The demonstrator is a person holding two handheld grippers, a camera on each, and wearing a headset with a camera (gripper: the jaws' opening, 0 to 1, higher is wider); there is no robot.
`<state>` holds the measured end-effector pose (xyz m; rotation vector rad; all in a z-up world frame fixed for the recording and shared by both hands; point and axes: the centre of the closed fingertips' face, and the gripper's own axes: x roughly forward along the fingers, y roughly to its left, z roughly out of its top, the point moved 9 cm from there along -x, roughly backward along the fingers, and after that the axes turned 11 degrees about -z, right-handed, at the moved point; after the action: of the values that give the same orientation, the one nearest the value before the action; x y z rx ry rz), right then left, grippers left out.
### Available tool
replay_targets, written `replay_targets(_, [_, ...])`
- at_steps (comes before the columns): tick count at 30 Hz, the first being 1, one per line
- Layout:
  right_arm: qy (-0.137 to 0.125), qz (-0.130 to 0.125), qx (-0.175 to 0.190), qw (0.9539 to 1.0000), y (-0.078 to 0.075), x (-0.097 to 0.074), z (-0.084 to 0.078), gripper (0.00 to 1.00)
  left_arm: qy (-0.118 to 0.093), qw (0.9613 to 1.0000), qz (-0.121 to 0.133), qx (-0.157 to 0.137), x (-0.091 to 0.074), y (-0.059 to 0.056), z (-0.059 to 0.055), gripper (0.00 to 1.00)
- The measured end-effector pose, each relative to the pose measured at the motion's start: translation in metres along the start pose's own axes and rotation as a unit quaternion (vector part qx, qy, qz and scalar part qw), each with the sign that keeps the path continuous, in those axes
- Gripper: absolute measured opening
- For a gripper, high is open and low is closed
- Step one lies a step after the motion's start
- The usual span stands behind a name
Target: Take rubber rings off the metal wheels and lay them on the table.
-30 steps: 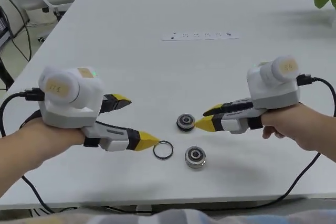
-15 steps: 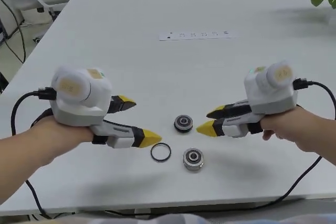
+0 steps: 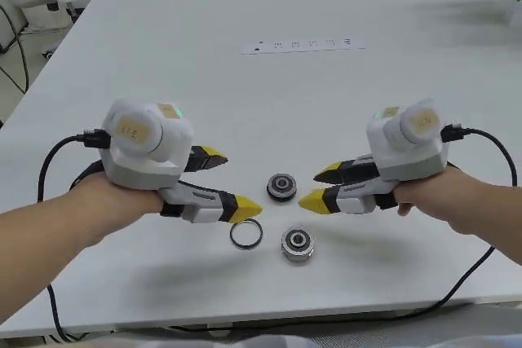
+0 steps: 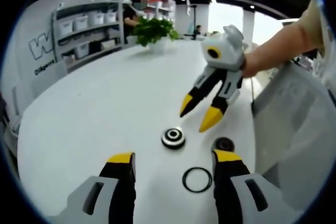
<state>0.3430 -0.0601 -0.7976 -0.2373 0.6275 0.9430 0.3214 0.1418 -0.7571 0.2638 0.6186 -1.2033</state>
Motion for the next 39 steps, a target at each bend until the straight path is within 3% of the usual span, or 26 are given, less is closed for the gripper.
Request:
replay_targets(5, [-0.002,0.006,0.0,1.0,0.003,0.004,0.001,0.34,-0.008,0.9999,-0.008,-0.004,0.008,0.003,0.001,0.56])
replay_targets(15, [-0.003,0.013,0.0,0.9999,0.004,0.007,-0.001,0.35,0.003,0.9998,-0.021,0.002,0.027,0.01,0.002,0.5])
replay_targets(24, [0.0,0.016,-0.011,0.9998,0.006,0.008,-0.002,0.36,0.012,0.9991,-0.04,0.014,0.046,0.008,0.006,0.44])
replay_targets(39, [-0.001,0.018,-0.014,0.9997,0.003,0.01,-0.005,0.36,0.027,0.9983,-0.049,0.018,0.063,0.012,0.01,0.26])
